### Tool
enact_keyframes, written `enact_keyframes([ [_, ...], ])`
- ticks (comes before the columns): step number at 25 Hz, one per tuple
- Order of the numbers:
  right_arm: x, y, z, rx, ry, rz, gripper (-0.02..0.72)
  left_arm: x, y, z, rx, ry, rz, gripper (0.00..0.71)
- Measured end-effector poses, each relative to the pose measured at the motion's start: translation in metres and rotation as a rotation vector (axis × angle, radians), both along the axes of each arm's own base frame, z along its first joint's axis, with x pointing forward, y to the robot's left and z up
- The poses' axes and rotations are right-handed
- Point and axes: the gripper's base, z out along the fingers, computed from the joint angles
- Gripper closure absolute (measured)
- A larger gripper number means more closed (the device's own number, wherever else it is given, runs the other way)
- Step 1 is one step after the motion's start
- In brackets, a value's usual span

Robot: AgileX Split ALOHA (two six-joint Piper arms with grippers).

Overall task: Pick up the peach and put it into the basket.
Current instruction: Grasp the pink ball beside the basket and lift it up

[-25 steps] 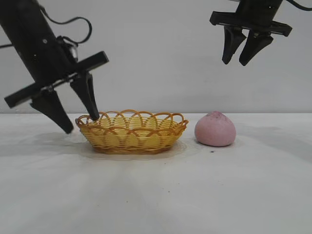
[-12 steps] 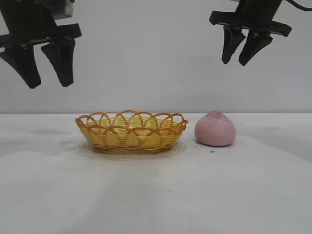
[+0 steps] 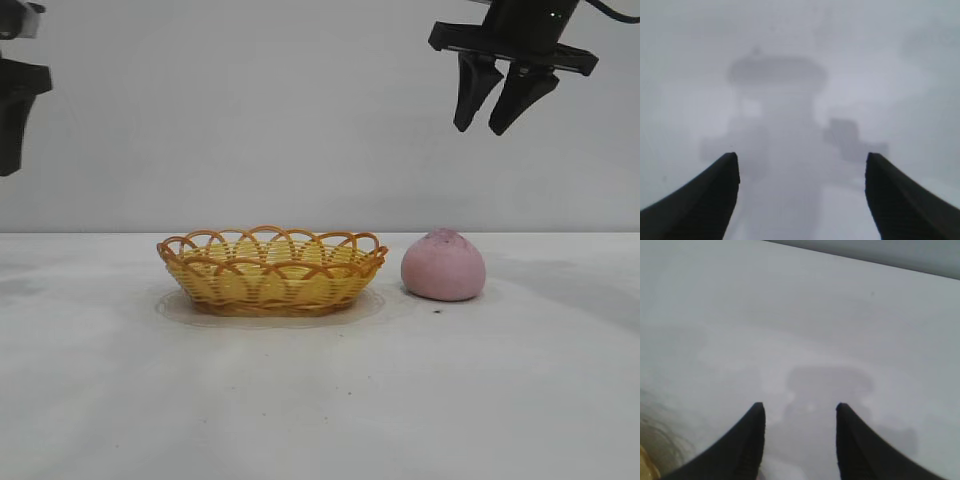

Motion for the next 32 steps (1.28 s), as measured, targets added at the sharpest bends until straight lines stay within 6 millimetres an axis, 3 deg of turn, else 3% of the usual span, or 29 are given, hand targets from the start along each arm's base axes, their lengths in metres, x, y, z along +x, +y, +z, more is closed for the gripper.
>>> enact_keyframes([
  [4,0.000,0.000,0.000,-0.001,0.005,0.001,0.382,-0.053,0.001,0.037,-0.013,-0.111,0.004,0.240],
  [9,-0.001,0.000,0.000,0.005,0.009,0.000,0.382,-0.139,0.004,0.059,-0.015,-0.187,0.006,0.240],
  [11,-0.001,0.001,0.000,0.008,0.012,0.000,0.382,-0.173,0.005,0.064,-0.012,-0.202,0.009,0.240],
  [17,-0.002,0.002,-0.001,0.009,0.018,0.017,0.382,-0.252,0.009,0.050,-0.001,-0.172,0.016,0.240],
  [21,-0.002,0.003,-0.001,0.010,0.022,0.020,0.382,-0.287,0.009,0.039,-0.012,-0.174,0.023,0.240],
  [27,-0.003,0.004,-0.001,0.009,0.026,0.025,0.382,-0.320,0.008,0.012,-0.042,-0.117,0.027,0.240],
  [32,-0.004,0.004,-0.001,0.008,0.033,0.027,0.382,-0.340,0.008,0.016,-0.055,-0.241,0.022,0.240],
])
